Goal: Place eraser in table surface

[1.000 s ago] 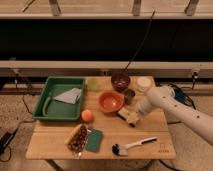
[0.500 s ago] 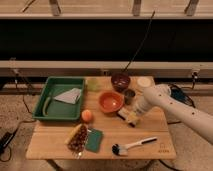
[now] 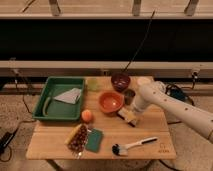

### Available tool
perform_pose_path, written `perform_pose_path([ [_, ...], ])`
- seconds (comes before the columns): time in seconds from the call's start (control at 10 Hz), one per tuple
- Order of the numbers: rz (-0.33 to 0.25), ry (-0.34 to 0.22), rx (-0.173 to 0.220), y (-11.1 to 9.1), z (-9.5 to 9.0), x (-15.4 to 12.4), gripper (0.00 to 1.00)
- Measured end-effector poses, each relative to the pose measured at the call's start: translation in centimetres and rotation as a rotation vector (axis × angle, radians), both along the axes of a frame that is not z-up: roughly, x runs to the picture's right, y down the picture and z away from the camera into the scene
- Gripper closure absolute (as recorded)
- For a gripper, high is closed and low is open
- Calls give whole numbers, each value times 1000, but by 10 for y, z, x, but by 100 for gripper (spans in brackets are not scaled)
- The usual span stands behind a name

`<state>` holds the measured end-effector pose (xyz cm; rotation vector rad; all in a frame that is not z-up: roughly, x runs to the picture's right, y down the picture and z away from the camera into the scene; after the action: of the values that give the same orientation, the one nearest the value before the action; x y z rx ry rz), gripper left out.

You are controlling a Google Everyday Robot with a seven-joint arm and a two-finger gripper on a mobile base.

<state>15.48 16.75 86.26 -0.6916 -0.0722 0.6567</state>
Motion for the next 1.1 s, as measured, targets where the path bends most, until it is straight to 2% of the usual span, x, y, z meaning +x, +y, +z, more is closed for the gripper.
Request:
perform_pose_path([
  [0.1, 0, 1, 1, 0, -1, 0, 63],
  [0.2, 7, -5, 12, 0, -6, 0, 75],
  [0.4, 20, -21, 49, -4, -27, 1, 93],
  [0.5, 30, -26, 75, -6, -48, 7, 99],
  [0.8, 43, -2, 141, -16, -95, 39, 100],
  [1.0, 36, 35, 197, -34, -132, 67, 100],
  [1.1, 25, 47, 216, -43, -144, 77, 100],
])
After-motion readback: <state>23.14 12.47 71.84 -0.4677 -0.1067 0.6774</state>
